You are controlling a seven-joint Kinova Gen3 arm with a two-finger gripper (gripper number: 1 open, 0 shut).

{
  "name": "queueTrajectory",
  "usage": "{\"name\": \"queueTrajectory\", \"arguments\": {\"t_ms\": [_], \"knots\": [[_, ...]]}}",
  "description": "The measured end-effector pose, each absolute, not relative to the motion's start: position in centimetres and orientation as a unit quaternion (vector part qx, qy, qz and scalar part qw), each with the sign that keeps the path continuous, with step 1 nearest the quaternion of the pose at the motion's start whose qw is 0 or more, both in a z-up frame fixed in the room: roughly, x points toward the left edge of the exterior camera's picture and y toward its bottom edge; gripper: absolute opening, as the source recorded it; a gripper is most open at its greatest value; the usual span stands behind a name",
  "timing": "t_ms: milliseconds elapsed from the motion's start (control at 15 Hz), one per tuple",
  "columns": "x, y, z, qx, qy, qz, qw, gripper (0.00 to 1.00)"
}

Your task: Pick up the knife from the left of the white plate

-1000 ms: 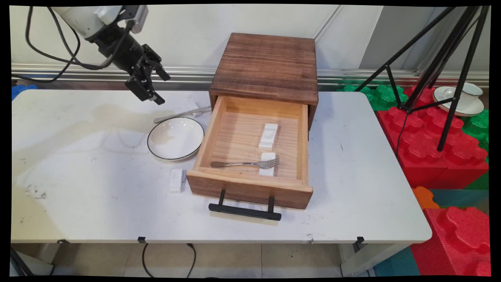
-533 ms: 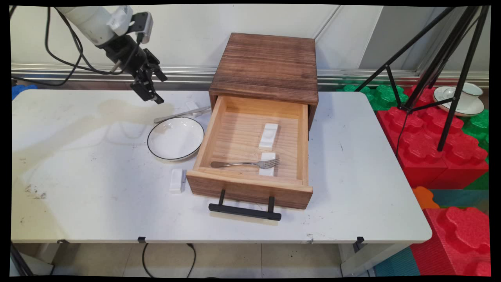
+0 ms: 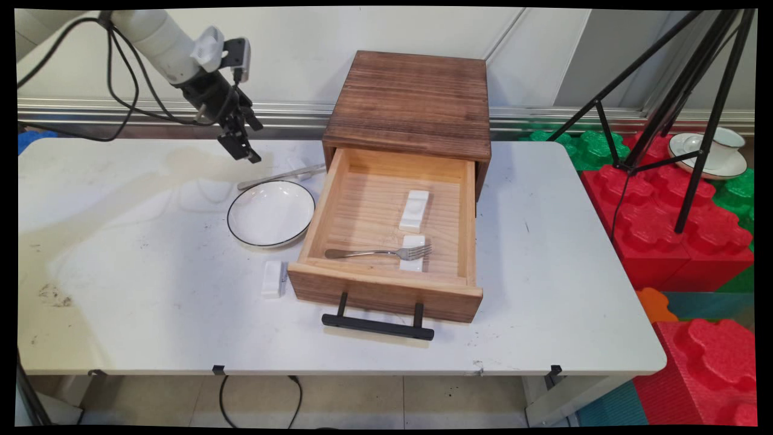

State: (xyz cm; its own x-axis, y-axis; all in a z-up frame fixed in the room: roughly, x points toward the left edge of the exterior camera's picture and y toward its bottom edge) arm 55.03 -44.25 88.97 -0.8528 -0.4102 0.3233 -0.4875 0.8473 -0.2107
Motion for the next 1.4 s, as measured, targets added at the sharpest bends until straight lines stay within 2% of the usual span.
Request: {"name": "queueTrajectory", "arguments": {"t_ms": [467, 1400], "knots": [[54.7, -47.2, 85.4, 0.249, -0.95, 0.139, 0.126, 1.0], [53.9, -50.2, 81.1, 0.26, -0.95, 0.121, 0.121, 1.0]]}}
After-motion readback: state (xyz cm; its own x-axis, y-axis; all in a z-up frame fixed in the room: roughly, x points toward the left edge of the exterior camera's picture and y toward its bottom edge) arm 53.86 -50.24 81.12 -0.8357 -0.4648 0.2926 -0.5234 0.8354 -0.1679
